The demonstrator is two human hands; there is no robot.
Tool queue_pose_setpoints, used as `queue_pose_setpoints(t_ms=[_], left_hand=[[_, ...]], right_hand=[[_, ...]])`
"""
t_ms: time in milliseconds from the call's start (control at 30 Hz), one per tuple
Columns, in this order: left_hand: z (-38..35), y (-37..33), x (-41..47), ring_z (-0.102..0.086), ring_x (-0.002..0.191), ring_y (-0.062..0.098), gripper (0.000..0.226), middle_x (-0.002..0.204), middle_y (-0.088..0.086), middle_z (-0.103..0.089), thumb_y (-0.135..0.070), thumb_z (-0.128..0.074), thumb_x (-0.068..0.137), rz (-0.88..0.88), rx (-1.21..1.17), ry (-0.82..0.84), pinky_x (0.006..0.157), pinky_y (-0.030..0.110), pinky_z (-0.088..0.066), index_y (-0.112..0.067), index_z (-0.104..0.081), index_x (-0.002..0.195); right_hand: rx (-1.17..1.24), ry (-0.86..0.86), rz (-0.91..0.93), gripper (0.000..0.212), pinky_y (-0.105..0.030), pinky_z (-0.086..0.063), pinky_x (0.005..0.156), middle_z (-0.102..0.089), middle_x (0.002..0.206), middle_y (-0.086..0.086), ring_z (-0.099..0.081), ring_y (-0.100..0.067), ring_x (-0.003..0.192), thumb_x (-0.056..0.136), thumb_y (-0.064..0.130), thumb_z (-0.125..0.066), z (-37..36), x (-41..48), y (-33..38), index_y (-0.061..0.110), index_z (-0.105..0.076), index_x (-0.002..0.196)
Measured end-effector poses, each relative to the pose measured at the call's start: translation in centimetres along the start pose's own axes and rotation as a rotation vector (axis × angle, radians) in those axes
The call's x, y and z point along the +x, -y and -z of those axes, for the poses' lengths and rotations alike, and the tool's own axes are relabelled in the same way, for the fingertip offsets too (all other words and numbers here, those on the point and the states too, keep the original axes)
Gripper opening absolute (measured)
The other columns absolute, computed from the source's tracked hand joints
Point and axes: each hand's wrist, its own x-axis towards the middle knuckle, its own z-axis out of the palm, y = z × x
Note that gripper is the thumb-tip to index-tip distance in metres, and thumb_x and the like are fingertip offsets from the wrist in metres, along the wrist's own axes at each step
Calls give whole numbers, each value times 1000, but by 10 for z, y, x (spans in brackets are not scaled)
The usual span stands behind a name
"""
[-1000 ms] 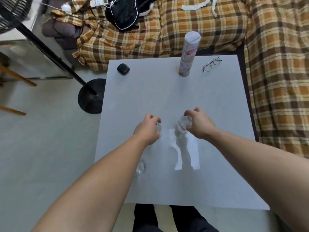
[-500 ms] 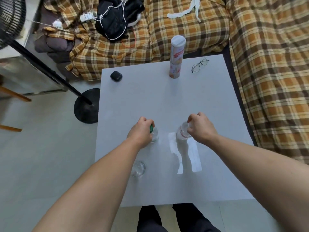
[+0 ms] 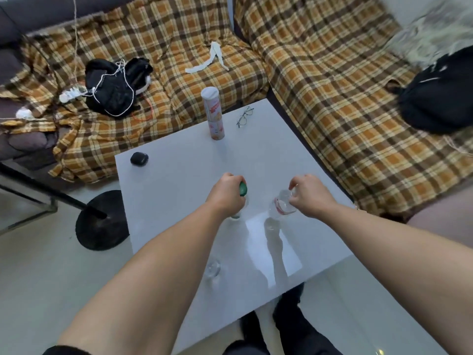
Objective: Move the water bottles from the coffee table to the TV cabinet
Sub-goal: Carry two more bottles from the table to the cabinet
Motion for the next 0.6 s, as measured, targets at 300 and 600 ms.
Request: queue_pose_setpoints(t_ms=[300, 600], left_hand=[[-27, -102, -16, -52, 87, 23, 27, 97, 3, -51, -19, -65, 69, -356, 182, 178, 71, 32, -46, -19, -56, 94], [-70, -240, -84, -51, 71, 14, 29, 80, -3, -52, -34, -71, 62, -770, 325, 294, 54, 23, -42, -19, -55, 82]], right_hand=[[55, -143, -253, 25, -33, -46, 68, -49, 112, -4, -55, -25, 92, 81, 15, -60, 64, -104, -62, 18, -63, 106], [151, -362, -558, 16, -38, -53, 80, -64, 104, -6, -60, -28, 97, 73, 15, -68, 88, -257, -171, 12, -69, 89]])
